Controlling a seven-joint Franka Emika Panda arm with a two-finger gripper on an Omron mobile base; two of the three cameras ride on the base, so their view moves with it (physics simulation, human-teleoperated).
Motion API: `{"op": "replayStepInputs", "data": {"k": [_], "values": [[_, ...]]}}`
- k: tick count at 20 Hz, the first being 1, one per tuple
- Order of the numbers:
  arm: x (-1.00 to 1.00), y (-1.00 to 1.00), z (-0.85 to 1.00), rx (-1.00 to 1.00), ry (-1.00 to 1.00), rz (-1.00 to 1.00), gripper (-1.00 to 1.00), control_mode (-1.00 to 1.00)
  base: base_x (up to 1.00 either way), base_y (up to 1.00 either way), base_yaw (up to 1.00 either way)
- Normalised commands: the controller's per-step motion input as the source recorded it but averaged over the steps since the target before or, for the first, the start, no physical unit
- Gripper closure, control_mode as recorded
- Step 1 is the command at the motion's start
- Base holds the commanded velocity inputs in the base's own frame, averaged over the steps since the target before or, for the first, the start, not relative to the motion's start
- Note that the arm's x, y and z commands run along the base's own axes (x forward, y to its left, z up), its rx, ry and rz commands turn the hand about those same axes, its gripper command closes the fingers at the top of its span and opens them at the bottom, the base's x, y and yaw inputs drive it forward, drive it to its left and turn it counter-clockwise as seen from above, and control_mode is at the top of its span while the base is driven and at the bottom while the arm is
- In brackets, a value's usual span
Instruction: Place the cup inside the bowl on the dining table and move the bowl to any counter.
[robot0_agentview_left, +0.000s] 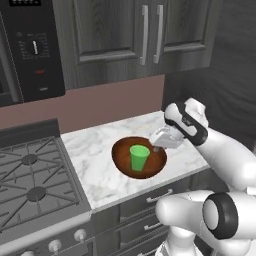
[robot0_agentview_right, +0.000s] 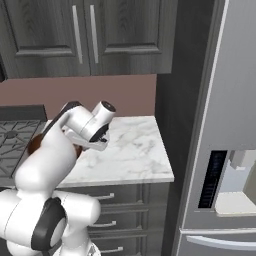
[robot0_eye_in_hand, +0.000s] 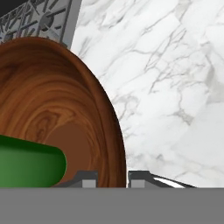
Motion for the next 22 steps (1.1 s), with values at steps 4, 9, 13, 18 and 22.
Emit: {"op": "replayStepInputs", "data": {"k": [4, 9, 13, 18, 22], "values": [[0.04, 0.26, -0.18, 0.0, 0.0, -0.01, 1.0, -1.0, 0.0, 0.0, 0.0], [0.29, 0.1, -0.12, 0.0, 0.0, -0.01, 1.0, -1.0, 0.0, 0.0, 0.0], [0.51, 0.01, -0.01, 0.0, 0.0, -0.02, 1.0, -1.0, 0.0, 0.0, 0.0], [0.35, 0.02, -0.01, -0.01, 0.0, -0.04, 1.0, -1.0, 0.0, 0.0, 0.0], [0.05, 0.0, -0.07, -0.02, 0.04, -0.03, 1.0, -1.0, 0.0, 0.0, 0.0]]}}
